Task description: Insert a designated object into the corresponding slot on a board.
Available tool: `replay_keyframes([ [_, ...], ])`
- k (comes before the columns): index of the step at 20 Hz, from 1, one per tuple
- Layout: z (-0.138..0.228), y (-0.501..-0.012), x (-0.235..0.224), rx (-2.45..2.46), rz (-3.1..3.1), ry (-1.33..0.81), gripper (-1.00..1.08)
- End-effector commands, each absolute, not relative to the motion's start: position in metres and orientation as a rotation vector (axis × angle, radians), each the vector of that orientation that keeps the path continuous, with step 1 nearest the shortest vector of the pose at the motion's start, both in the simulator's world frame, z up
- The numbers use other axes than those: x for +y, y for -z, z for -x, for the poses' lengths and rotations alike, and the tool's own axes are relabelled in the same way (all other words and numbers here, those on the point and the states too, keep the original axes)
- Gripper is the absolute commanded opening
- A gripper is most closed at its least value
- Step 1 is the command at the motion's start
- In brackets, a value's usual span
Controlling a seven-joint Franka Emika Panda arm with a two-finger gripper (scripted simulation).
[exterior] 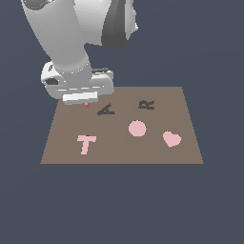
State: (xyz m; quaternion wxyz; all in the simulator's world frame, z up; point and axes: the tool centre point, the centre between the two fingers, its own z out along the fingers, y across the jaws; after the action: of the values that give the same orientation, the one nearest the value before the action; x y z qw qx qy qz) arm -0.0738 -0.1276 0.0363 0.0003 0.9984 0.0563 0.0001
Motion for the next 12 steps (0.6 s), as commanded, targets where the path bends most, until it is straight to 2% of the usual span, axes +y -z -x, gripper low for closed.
replay_keyframes([
  [1,0.075,-0.037,-0.121,0.026,-3.141,-0.001,-1.0],
  [12,0.07,-0.038,-0.095,-0.608,-3.082,-0.001,-1.0],
])
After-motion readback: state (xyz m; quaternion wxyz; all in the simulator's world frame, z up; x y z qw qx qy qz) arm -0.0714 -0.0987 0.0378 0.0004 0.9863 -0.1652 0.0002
